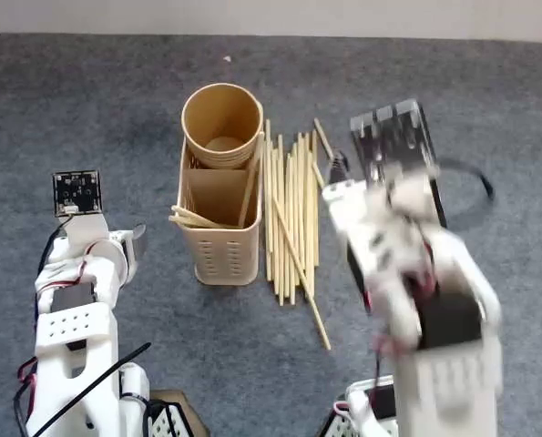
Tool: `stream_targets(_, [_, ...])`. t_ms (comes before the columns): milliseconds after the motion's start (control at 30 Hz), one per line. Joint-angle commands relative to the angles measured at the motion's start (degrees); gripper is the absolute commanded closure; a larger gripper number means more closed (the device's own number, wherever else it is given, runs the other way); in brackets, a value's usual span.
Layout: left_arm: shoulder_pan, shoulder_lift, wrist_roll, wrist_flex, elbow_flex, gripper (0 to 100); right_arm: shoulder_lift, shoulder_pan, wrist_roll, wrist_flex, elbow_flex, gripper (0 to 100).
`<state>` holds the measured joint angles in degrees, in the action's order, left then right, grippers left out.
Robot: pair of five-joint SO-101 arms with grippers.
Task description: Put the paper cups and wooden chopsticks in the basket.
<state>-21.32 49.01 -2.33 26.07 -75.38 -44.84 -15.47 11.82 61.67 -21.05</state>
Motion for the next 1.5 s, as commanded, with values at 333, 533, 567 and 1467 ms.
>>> stream_targets(333, [0.84, 0.75, -0.44, -1.14, -0.22, 70, 36.53, 7.78, 10.46, -26.24, -18.51, 77.2])
stream_targets(533, [0.84, 0.75, -0.44, -1.14, -0.22, 70, 45.93, 7.6, 12.4, -32.48, -16.31, 77.2])
stream_targets(567, [0.84, 0.75, -0.44, -1.14, -0.22, 70, 46.9, 7.6, 12.48, -33.54, -16.31, 77.2])
stream_targets(1467, [1.63, 0.75, -0.53, -1.23, -0.4, 70, 46.81, 2.51, 15.65, -35.21, -19.91, 67.8])
